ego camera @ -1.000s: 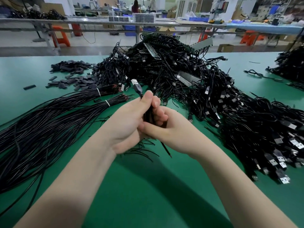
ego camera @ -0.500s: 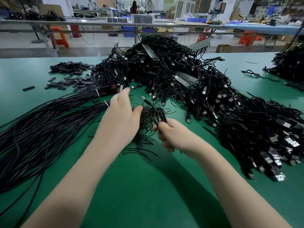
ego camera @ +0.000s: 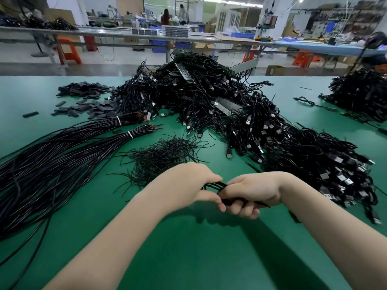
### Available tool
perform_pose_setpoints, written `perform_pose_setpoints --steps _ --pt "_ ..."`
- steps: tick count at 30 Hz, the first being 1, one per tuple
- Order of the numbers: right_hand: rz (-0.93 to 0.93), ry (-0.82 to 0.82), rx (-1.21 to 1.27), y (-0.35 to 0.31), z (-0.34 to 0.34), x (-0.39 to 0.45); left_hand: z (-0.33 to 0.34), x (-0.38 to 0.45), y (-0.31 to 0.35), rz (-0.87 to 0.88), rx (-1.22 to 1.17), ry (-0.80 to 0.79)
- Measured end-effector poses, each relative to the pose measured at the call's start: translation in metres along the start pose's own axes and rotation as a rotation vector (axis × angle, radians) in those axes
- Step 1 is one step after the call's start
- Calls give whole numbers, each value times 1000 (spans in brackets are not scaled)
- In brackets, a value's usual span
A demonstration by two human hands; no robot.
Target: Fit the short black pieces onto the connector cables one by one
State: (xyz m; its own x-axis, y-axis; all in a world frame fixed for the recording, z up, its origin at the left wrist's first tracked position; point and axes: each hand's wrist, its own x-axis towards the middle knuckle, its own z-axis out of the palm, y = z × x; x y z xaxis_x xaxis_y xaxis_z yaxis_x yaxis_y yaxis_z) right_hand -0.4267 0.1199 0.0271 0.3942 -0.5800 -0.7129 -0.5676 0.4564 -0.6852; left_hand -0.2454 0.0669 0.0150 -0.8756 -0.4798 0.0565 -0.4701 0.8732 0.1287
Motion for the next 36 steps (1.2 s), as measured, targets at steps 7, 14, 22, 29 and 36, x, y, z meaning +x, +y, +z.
perform_pose_setpoints --steps 7,14,22,29,36 --pt "-16 57 -46 -7 -1 2 -1 -9 0 -31 -178 -68" --pt "-59 142 67 -12 -10 8 24 -8 8 -172 -78 120" --pt "-211 94 256 -25 -22 27 41 -12 -1 -232 62 507" --pt "-269 27 359 -45 -43 52 44 -16 -34 -457 -21 690" --pt "-250 1109 -363 -35 -38 101 55 -15 -54 -728 -442 889"
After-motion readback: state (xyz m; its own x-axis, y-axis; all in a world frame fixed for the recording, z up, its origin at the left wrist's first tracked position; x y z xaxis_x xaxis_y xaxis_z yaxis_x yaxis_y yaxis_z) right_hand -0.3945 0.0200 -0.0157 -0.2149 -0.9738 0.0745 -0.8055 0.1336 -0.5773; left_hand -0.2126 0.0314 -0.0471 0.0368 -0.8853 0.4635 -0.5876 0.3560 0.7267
